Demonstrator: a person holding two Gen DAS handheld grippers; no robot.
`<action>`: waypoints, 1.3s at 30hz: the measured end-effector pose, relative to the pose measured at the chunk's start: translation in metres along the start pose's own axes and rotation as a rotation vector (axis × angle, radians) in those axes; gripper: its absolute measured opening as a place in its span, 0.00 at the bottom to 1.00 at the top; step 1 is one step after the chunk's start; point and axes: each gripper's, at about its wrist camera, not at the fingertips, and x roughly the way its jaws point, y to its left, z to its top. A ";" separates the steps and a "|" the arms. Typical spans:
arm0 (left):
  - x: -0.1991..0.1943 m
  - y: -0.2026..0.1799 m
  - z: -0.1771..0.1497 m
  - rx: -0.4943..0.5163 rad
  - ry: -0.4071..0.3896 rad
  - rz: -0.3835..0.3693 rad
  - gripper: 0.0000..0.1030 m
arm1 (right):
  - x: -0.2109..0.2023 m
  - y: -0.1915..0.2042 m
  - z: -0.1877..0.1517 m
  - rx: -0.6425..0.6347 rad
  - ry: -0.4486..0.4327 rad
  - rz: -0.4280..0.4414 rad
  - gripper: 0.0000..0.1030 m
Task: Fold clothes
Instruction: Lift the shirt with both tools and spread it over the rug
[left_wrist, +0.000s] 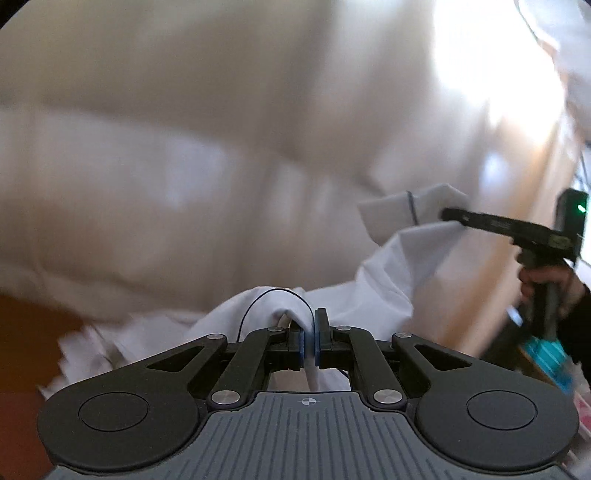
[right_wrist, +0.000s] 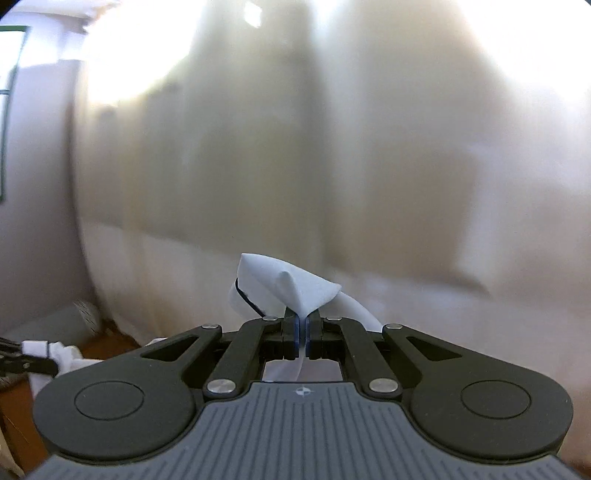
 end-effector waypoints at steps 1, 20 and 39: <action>0.017 -0.008 -0.011 0.006 0.046 -0.022 0.00 | 0.001 -0.014 -0.021 0.031 0.041 -0.028 0.03; 0.220 -0.093 -0.211 0.298 0.564 -0.141 0.32 | 0.030 -0.144 -0.372 0.529 0.603 -0.404 0.09; 0.121 -0.016 -0.143 0.193 0.297 0.174 0.79 | 0.004 -0.108 -0.306 0.252 0.523 -0.389 0.72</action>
